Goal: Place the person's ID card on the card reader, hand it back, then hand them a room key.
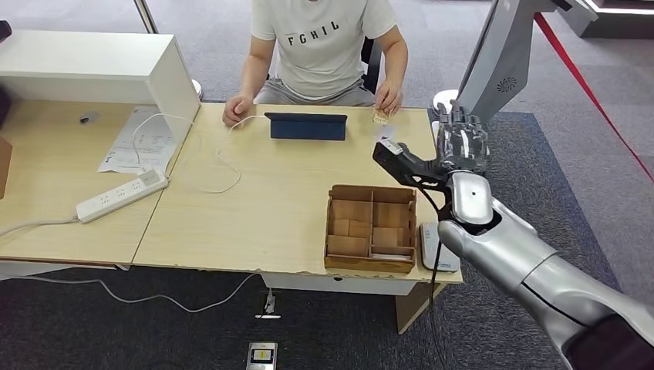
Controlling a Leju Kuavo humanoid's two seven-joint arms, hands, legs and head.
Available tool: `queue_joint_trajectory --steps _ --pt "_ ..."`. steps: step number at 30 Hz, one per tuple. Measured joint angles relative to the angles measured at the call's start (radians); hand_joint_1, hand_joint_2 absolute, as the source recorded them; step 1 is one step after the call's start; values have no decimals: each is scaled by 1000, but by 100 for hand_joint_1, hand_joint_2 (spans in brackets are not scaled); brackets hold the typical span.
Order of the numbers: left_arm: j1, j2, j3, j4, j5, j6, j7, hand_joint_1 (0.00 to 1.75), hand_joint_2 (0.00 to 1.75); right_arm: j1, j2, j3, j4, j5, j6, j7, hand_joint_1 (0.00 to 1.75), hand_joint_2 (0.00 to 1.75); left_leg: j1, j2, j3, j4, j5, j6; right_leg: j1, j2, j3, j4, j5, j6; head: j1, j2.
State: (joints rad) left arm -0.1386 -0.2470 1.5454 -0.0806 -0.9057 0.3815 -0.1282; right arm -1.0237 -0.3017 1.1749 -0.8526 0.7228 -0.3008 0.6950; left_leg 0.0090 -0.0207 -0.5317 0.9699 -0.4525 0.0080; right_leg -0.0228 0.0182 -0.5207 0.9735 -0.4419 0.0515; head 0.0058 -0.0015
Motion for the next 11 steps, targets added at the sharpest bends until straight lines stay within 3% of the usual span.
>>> queue_joint_trajectory --steps 6,11 --pt "2 -7 0 0 34 29 -15 0 0 206 -180 -234 -78 62 -6 0 0 0 0 -3 0 1 -2 2 0 -3 3 -2 0 1 0 0" --pt "-1 -19 0 0 64 70 -47 0 0 442 -286 -427 -92 -146 -163 1 0 0 1 -11 1 2 -3 4 1 -10 7 -5 -3 4 -2 0"
